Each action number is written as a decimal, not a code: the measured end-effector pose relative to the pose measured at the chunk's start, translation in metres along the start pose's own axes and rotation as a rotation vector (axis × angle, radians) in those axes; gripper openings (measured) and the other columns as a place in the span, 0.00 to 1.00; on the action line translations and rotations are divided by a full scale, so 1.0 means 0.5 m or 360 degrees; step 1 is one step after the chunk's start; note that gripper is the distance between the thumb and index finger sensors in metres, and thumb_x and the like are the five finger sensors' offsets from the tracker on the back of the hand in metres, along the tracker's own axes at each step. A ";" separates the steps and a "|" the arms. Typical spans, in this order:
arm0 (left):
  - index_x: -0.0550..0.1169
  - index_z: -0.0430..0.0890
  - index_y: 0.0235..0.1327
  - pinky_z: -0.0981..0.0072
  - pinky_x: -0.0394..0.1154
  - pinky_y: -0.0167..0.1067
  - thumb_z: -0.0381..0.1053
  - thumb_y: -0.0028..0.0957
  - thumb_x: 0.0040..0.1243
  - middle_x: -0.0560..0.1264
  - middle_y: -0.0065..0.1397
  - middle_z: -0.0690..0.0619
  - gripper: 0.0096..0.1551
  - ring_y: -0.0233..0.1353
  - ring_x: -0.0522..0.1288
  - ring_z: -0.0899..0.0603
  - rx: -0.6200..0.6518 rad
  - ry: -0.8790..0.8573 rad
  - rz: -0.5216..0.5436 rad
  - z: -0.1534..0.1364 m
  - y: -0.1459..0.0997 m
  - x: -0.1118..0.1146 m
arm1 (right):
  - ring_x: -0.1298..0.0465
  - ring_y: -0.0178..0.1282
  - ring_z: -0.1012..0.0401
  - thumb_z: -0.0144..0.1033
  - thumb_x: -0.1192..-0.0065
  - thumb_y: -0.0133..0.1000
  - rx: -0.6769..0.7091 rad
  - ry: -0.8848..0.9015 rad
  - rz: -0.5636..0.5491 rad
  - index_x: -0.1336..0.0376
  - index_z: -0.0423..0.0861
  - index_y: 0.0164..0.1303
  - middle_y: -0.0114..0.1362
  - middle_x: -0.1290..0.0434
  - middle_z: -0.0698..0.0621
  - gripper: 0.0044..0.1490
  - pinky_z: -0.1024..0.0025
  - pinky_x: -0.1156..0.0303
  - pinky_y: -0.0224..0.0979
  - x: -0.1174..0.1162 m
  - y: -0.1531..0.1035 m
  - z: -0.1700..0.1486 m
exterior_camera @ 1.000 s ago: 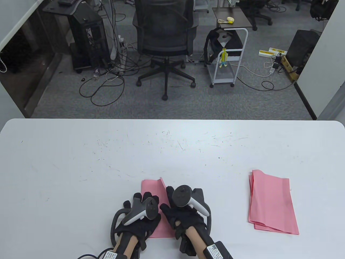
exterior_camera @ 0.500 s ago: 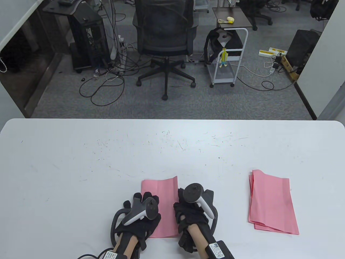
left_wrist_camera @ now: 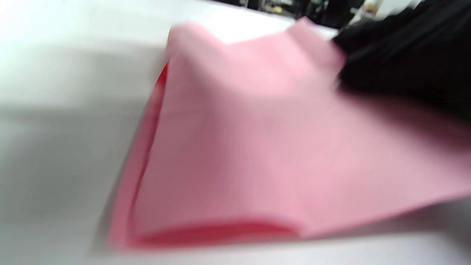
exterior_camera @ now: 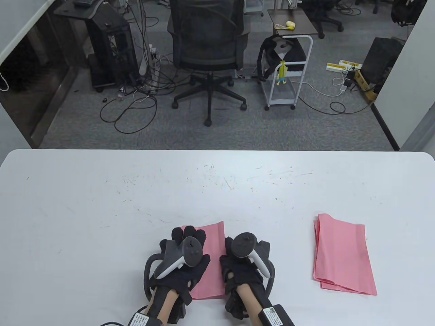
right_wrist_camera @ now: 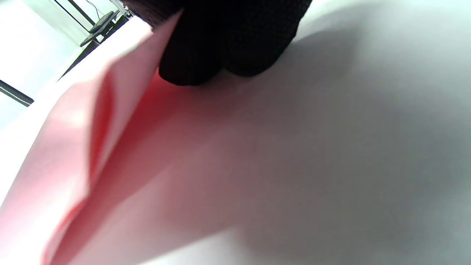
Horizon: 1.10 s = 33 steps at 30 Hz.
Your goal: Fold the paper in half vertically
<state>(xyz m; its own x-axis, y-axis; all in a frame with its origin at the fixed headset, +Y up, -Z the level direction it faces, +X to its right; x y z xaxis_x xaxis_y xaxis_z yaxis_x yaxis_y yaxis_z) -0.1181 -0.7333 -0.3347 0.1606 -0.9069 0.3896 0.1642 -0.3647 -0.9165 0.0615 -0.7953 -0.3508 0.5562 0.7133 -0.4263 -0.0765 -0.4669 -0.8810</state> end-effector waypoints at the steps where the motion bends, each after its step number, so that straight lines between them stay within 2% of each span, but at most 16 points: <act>1: 0.32 0.63 0.83 0.31 0.32 0.79 0.72 0.58 0.31 0.26 0.89 0.57 0.46 0.86 0.24 0.38 0.0007 -0.0019 0.0029 0.008 -0.006 -0.013 | 0.17 0.46 0.72 0.40 0.38 0.56 0.0001 -0.0001 0.0000 0.51 0.49 0.77 0.65 0.26 0.59 0.40 0.75 0.20 0.48 0.000 0.000 0.000; 5: 0.32 0.63 0.83 0.31 0.32 0.79 0.73 0.58 0.31 0.26 0.89 0.57 0.47 0.86 0.24 0.38 0.0066 -0.0064 0.0193 0.038 -0.027 -0.051 | 0.17 0.46 0.72 0.40 0.38 0.56 0.0002 0.0003 0.0004 0.51 0.49 0.77 0.65 0.27 0.59 0.40 0.75 0.20 0.48 0.000 -0.001 0.000; 13: 0.32 0.63 0.84 0.31 0.33 0.80 0.73 0.58 0.31 0.26 0.90 0.57 0.47 0.87 0.25 0.38 0.0097 -0.0017 0.0213 0.043 -0.035 -0.063 | 0.17 0.46 0.72 0.40 0.38 0.56 -0.0001 0.0025 0.0008 0.50 0.50 0.77 0.65 0.26 0.59 0.40 0.74 0.20 0.48 0.000 -0.001 -0.001; 18: 0.32 0.63 0.84 0.31 0.34 0.80 0.73 0.58 0.31 0.27 0.90 0.56 0.47 0.87 0.26 0.37 0.0114 -0.0021 0.0234 0.031 -0.040 -0.068 | 0.16 0.45 0.69 0.39 0.35 0.55 -0.0017 0.0267 0.0049 0.45 0.55 0.74 0.63 0.23 0.57 0.36 0.71 0.19 0.49 0.025 0.000 -0.025; 22: 0.33 0.62 0.84 0.30 0.34 0.80 0.73 0.58 0.31 0.28 0.91 0.55 0.47 0.87 0.26 0.37 0.0128 -0.0043 0.0227 0.023 -0.041 -0.070 | 0.15 0.45 0.67 0.39 0.34 0.54 0.0012 0.0405 -0.0092 0.43 0.57 0.73 0.62 0.22 0.58 0.36 0.69 0.19 0.50 0.096 -0.026 -0.051; 27: 0.33 0.63 0.84 0.30 0.35 0.80 0.73 0.58 0.31 0.28 0.91 0.56 0.47 0.87 0.26 0.37 0.0154 -0.0047 0.0197 0.029 -0.040 -0.067 | 0.16 0.46 0.67 0.38 0.34 0.54 0.0107 0.0670 -0.0240 0.43 0.58 0.73 0.63 0.22 0.58 0.35 0.69 0.19 0.50 0.211 -0.073 -0.091; 29: 0.33 0.63 0.84 0.30 0.35 0.80 0.73 0.58 0.32 0.28 0.91 0.56 0.47 0.87 0.27 0.37 0.0160 -0.0038 0.0200 0.031 -0.041 -0.067 | 0.16 0.45 0.67 0.38 0.34 0.54 0.0073 0.0648 -0.0359 0.43 0.58 0.73 0.63 0.22 0.58 0.35 0.68 0.19 0.50 0.272 -0.103 -0.120; 33: 0.33 0.62 0.84 0.30 0.35 0.80 0.73 0.58 0.32 0.28 0.91 0.56 0.47 0.87 0.27 0.37 0.0167 -0.0049 0.0208 0.029 -0.042 -0.068 | 0.16 0.46 0.66 0.38 0.34 0.54 -0.0051 0.0573 -0.0535 0.43 0.58 0.73 0.63 0.22 0.58 0.35 0.68 0.19 0.51 0.359 -0.149 -0.186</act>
<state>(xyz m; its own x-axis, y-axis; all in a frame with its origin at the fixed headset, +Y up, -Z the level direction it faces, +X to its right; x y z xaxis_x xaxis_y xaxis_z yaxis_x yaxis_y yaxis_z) -0.1130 -0.6916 -0.3276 0.2167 -0.9377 0.2716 0.2402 -0.2184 -0.9458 0.2437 -0.6811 -0.3426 0.7968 0.6040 -0.0164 0.1786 -0.2615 -0.9485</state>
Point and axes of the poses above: the tracker on the back of each hand, its own z axis roughly to the thumb side, its own y axis roughly from the wrist to the fingertips, x = y × z, the point moved 2 cm from there along y, roughly from the wrist to the fingertips
